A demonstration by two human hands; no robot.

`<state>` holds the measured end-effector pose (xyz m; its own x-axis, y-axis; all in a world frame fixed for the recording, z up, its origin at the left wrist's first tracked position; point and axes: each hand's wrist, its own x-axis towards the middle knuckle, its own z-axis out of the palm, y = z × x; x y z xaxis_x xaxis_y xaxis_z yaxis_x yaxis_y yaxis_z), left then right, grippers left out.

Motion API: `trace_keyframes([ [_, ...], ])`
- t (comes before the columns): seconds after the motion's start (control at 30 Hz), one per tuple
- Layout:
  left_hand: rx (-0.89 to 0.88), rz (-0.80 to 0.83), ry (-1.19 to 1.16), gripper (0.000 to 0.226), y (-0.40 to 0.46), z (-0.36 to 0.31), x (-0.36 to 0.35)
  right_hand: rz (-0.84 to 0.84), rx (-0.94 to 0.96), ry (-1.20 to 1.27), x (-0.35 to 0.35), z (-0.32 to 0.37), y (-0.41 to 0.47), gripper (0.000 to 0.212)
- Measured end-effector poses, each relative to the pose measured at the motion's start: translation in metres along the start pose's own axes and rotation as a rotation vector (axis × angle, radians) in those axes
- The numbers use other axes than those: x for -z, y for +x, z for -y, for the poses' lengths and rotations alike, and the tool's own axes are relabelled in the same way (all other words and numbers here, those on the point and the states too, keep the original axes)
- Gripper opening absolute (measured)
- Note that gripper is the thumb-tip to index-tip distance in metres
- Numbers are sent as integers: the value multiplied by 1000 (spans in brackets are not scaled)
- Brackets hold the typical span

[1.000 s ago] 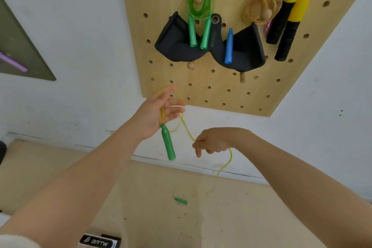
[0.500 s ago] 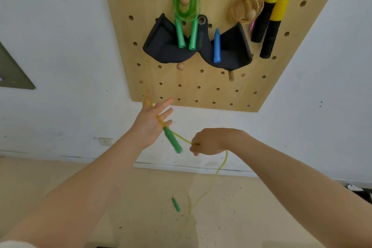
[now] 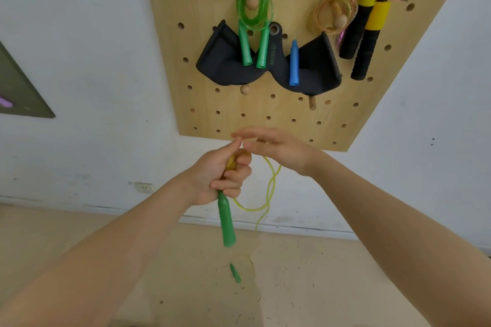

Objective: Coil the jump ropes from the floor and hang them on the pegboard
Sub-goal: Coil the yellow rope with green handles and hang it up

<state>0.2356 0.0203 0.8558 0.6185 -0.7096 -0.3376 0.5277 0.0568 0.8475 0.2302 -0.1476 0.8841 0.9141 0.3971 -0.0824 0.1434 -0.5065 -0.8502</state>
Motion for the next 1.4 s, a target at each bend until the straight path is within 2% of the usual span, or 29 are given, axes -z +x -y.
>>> trace_keyframes([
  [0.07, -1, 21, 10, 42, -2, -4, -3, 151, -20, 147, -5, 2, -2, 28],
  [0.13, 9, 36, 23, 43, -4, -9, -4, 200, 6, 194, -8, 3, 0, 20],
  [0.23, 9, -15, 27, 48, -6, -11, 0, 120, -7, 107, -9, -1, 5, 11],
  [0.37, -25, -86, -27, 56, -6, -9, 7, 103, -70, 110, -1, -12, 6, 15],
  [0.47, -94, -29, -54, 57, -4, -7, 5, 146, -59, 231, 6, -15, 6, 19],
  [0.6, -166, -9, -133, 60, 0, -9, 4, 110, -71, 417, 14, -22, 7, 21],
  [0.67, -127, -25, -105, 59, 0, -10, 5, 111, -86, 415, 15, -24, 5, 23],
  [0.8, 78, -15, 25, 55, 0, -17, 0, 109, -67, 285, 14, -22, 7, 29],
  [0.9, 122, -33, 60, 47, 4, -22, -2, 65, -56, 229, 13, -19, 8, 37],
  [1.0, 77, -37, -29, 37, 6, -21, 2, -3, -78, 207, 14, -22, 8, 20],
  [1.1, 0, 2, -153, 32, 5, -17, 6, -113, -102, 208, 18, -27, 8, 19],
  [1.17, -31, 26, -173, 33, 5, -15, 11, -195, -90, 221, 23, -28, 7, 8],
  [1.33, -20, 57, -187, 38, 4, -12, 21, -441, -72, 162, 30, -24, 14, 21],
  [1.4, 9, 38, -123, 38, 4, -13, 20, -460, -76, 155, 25, -25, 20, 22],
])
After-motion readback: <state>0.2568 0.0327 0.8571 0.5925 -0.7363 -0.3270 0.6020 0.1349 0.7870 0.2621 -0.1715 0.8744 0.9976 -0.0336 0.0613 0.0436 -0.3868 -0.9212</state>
